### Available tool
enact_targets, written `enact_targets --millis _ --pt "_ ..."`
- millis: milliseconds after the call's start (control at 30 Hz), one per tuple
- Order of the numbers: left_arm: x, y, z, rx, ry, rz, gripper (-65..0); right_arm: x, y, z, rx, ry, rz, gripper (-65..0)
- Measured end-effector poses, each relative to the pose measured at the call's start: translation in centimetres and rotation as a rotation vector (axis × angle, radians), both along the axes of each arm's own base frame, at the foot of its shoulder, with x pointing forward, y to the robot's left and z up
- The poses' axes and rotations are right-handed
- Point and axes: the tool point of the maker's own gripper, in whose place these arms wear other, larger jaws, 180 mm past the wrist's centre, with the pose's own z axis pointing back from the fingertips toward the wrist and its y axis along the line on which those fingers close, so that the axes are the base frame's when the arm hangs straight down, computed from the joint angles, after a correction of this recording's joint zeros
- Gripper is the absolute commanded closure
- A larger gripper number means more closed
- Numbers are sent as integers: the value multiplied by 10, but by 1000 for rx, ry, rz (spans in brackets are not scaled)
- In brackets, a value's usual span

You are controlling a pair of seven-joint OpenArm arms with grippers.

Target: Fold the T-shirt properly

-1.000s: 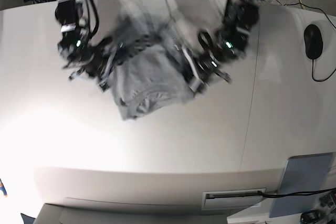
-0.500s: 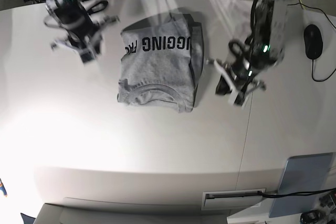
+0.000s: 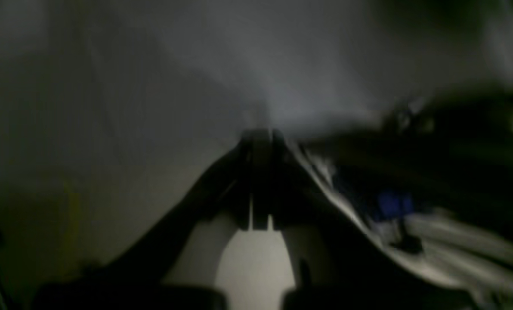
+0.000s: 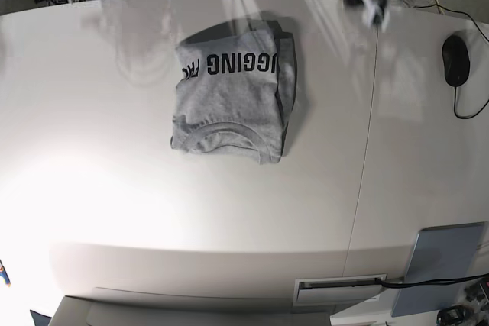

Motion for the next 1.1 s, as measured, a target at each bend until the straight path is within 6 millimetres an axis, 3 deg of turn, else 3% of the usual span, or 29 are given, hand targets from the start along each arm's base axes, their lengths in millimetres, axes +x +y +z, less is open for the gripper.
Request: enact_targets --millis 67,233,300,367,433,533,600,700,800,867,1000,1100 --pt "-38 2 -18 -7 102 27 0 -24 -7 -17 6 74 -45 -43" --pt "-102 -6 -68 -104 205 89 -2 -78 -38 -72 -24 183 -155 -43" --pt "-126 -11 -90 -157 265 110 -72 -95 -52 -99 -54 226 -185 -43" --pt "-140 -12 -114 -187 330 129 -114 -101 -60 -128 -56 249 -224 -43" --pt "-144 -6 -138 -191 385 172 -115 -108 -59 -159 -24 282 -273 -43" --pt "-141 5 -170 -181 455 243 -115 -114 -40 -202 85 334 -333 -43" --pt "-134 5 -185 -187 483 279 -115 -109 -25 -224 171 329 -372 -43" --pt "-107 6 -204 -171 442 317 -114 -72 -12 -249 260 242 -432 -43" --pt "-84 12 -223 -72 468 356 -114 -35 -5 -262 300 207 -445 -43" --pt "-69 3 -230 -52 479 350 -114 -15 3 -267 317 214 -425 -43" --pt "-64 -20 -234 -82 528 345 -114 6 11 -268 343 214 -408 -43" --pt "-72 -20 -235 -73 547 347 -114 7 8 -268 335 211 -405 -43"
